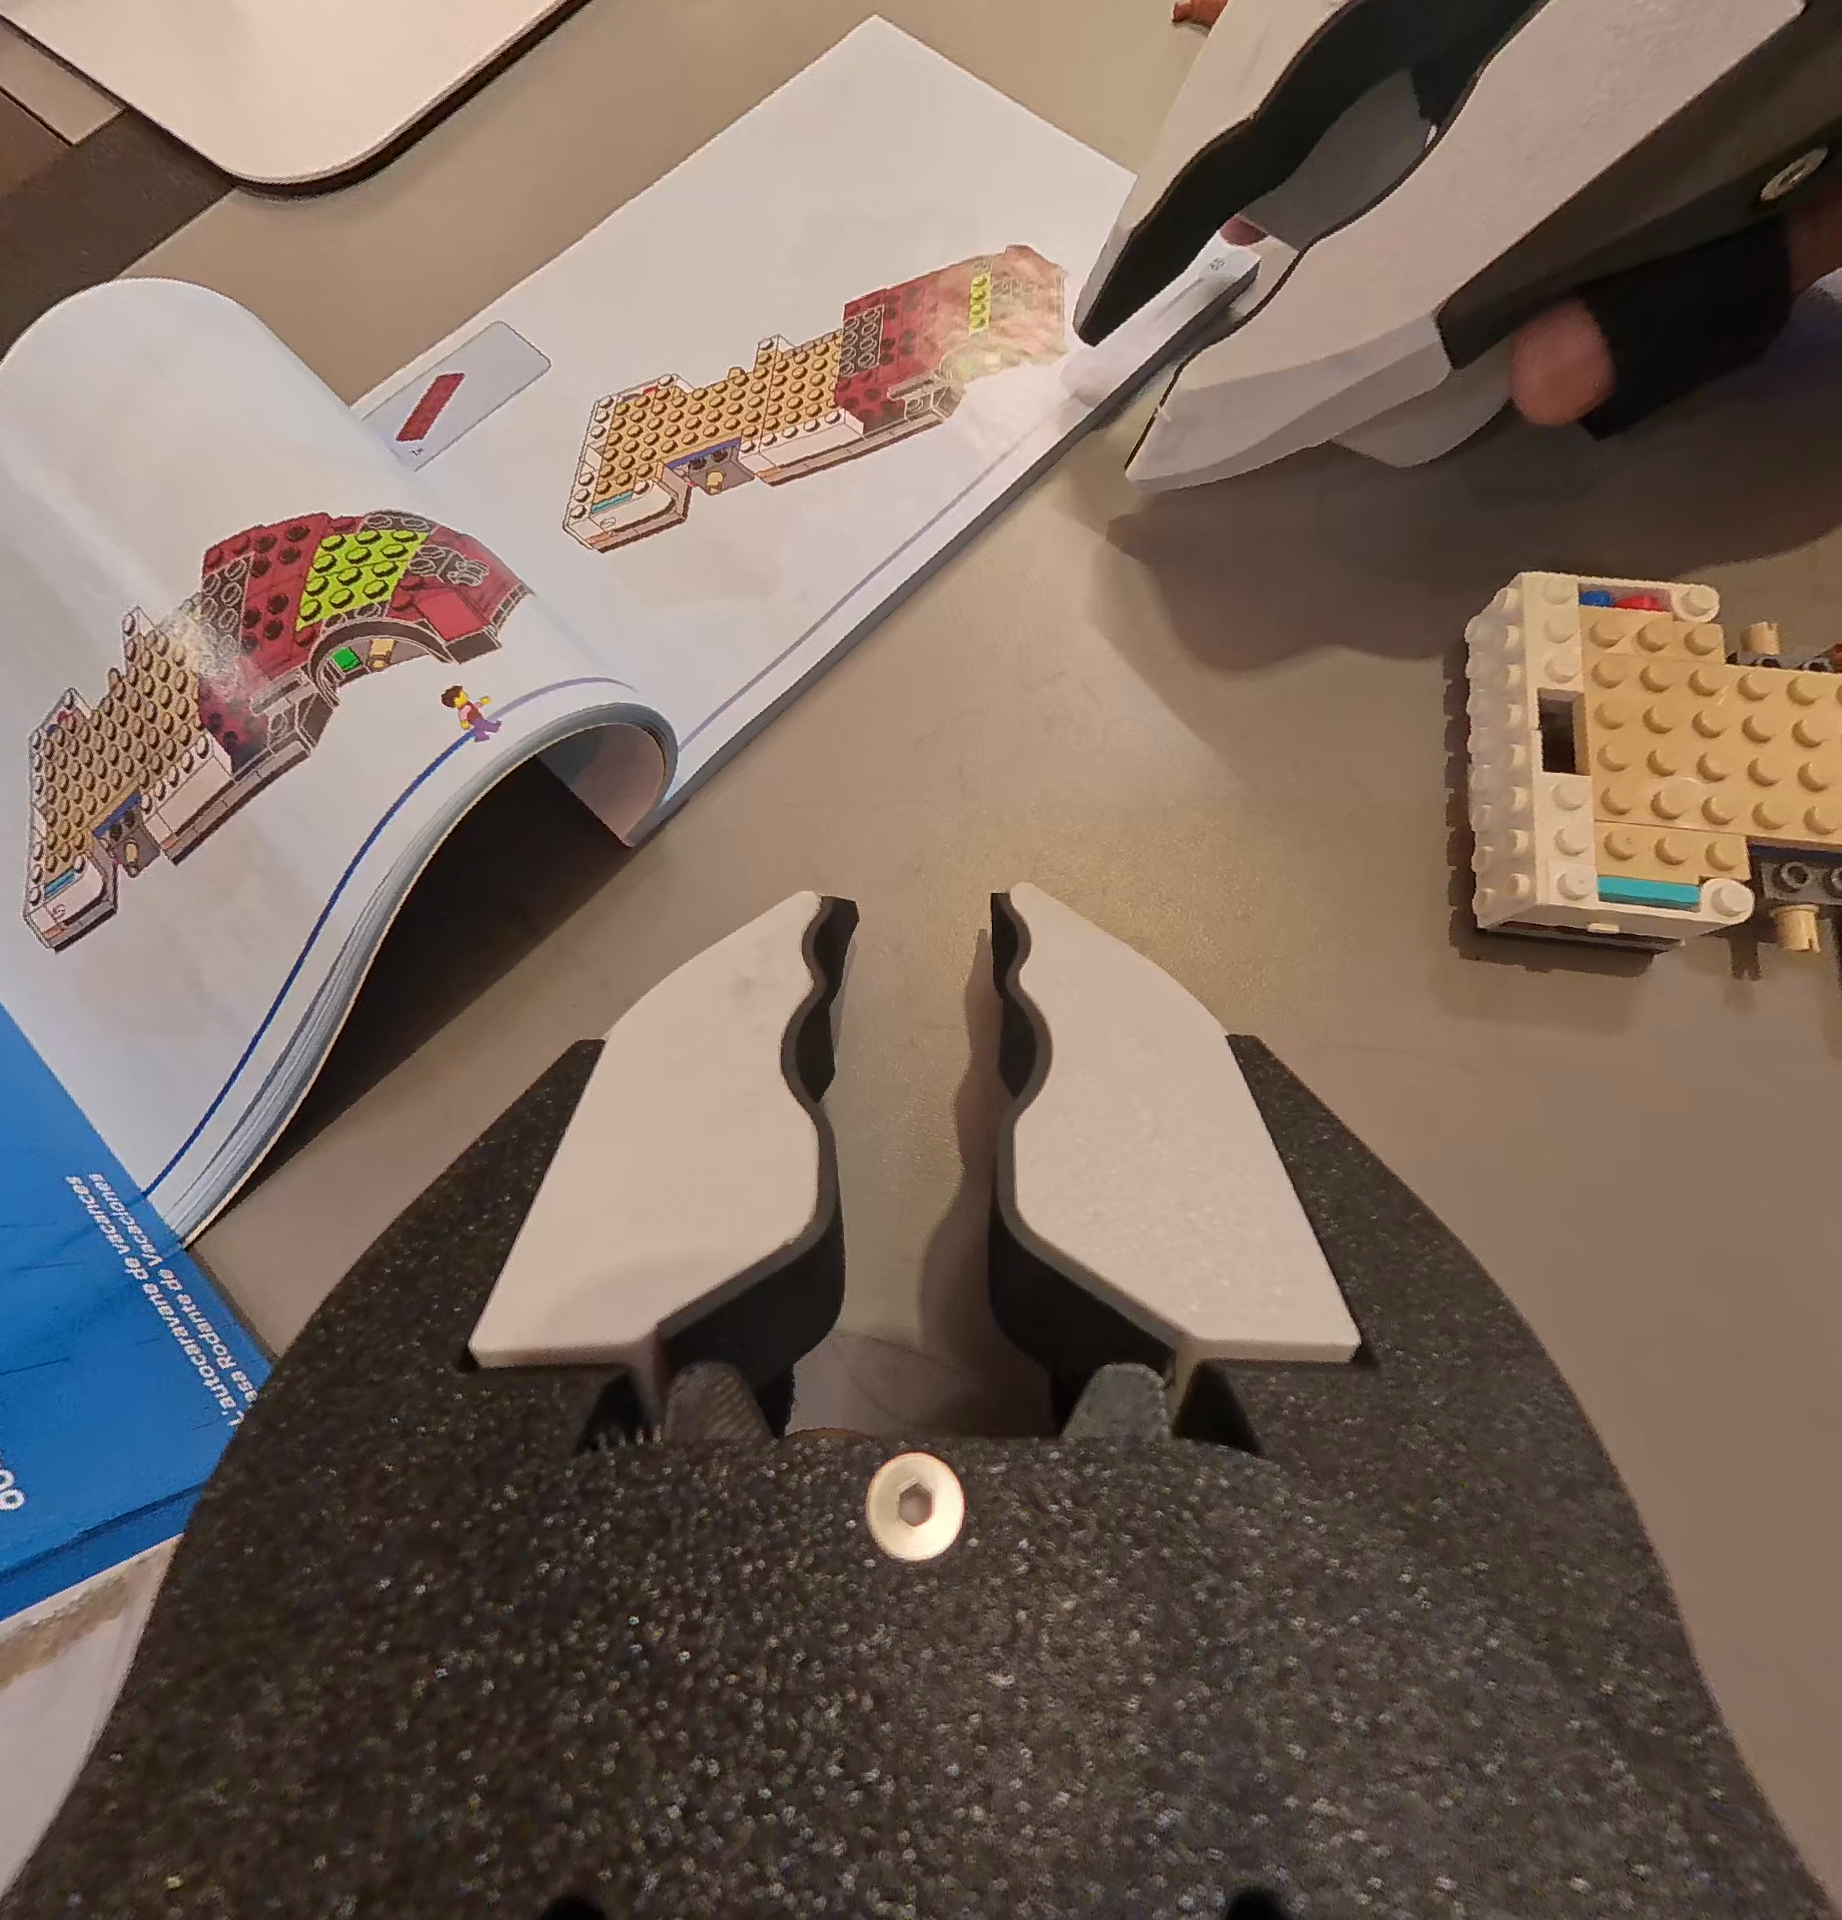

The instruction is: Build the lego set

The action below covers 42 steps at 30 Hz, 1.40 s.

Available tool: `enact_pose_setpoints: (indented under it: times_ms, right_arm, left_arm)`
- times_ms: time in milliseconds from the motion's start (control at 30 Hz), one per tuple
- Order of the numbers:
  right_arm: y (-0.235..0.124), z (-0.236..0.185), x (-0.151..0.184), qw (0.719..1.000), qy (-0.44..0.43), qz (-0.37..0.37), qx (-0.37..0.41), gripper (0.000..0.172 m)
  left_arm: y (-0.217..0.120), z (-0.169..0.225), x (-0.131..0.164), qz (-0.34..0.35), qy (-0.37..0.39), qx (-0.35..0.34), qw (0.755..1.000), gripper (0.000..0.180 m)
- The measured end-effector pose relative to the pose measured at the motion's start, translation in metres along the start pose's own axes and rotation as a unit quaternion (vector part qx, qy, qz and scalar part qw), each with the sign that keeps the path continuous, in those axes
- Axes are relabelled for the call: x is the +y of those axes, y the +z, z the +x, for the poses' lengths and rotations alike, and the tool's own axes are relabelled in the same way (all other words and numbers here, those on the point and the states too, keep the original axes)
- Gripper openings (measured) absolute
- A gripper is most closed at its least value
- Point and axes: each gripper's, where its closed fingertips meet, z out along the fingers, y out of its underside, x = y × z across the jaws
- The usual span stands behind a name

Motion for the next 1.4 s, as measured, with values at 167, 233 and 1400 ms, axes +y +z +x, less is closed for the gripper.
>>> enact_pose_setpoints:
  times_ms: [167,233,1400]
  right_arm:
    - [0.000,0.000,0.000,1.000,0.001,0.000,0.000,0.031]
    - [0.000,0.000,0.000,1.000,0.001,-0.001,0.000,0.031]
    - [0.002,-0.004,0.003,1.000,0.004,-0.011,-0.026,0.032]
  left_arm:
    - [0.000,-0.001,0.000,0.000,-0.001,-0.003,1.000,0.028]
    - [0.000,-0.002,-0.001,0.004,-0.002,-0.005,1.000,0.028]
    - [0.012,0.008,-0.007,-0.010,0.074,-0.045,0.996,0.029]
